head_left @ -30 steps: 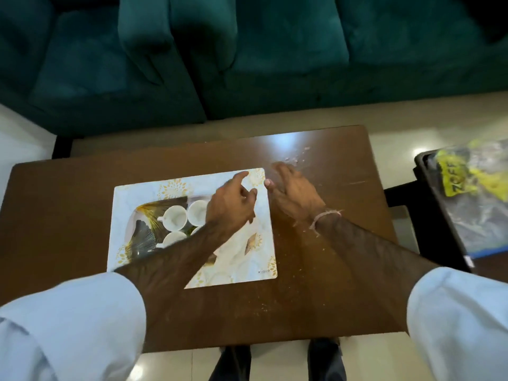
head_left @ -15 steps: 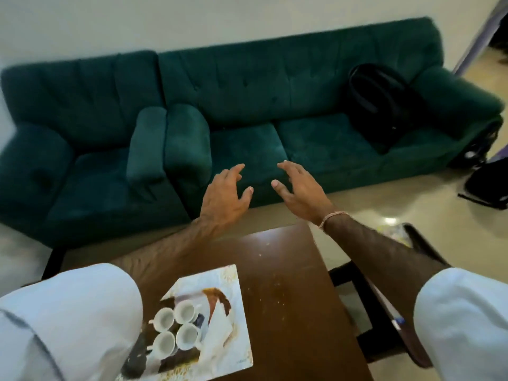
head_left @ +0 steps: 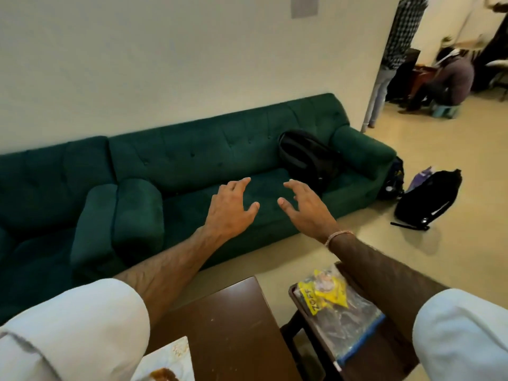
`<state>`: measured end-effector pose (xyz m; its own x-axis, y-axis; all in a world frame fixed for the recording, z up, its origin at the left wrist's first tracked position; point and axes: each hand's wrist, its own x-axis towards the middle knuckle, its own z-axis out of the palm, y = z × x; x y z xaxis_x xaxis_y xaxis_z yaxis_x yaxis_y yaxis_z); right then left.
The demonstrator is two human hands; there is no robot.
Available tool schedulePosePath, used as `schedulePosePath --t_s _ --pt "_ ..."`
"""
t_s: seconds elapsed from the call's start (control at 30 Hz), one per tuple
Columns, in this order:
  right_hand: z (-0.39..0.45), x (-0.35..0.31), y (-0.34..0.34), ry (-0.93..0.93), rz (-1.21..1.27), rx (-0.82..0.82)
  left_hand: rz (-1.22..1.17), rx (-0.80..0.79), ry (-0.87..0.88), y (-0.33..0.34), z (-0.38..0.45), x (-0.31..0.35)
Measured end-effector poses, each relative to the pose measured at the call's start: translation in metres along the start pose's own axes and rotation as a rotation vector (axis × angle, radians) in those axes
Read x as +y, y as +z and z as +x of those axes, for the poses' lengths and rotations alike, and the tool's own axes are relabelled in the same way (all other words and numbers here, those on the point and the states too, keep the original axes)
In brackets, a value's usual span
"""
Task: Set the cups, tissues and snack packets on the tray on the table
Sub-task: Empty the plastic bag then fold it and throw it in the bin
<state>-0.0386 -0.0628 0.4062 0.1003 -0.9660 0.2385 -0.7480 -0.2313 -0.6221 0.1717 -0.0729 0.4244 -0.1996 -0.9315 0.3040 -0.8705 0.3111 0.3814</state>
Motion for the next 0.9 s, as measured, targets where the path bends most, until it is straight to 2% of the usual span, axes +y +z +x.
schedulePosePath --t_s 0.17,0.33,0.57,0.9 --pt "-0.017 0.074 -0.038 0.078 -0.042 0.018 -0.042 -0.086 -0.007 0.063 0.017 0.061" --pt "-0.049 0.158 -0.046 0.203 -0.089 0.014 -0.084 -0.229 -0.001 0.154 0.012 0.108" --pt "-0.121 0.27 -0.024 0.399 -0.133 -0.02 -0.124 -0.44 0.049 0.284 -0.019 0.148" --pt "-0.22 0.401 0.045 0.594 -0.182 -0.188 -0.099 -0.738 0.101 0.446 -0.086 0.159"
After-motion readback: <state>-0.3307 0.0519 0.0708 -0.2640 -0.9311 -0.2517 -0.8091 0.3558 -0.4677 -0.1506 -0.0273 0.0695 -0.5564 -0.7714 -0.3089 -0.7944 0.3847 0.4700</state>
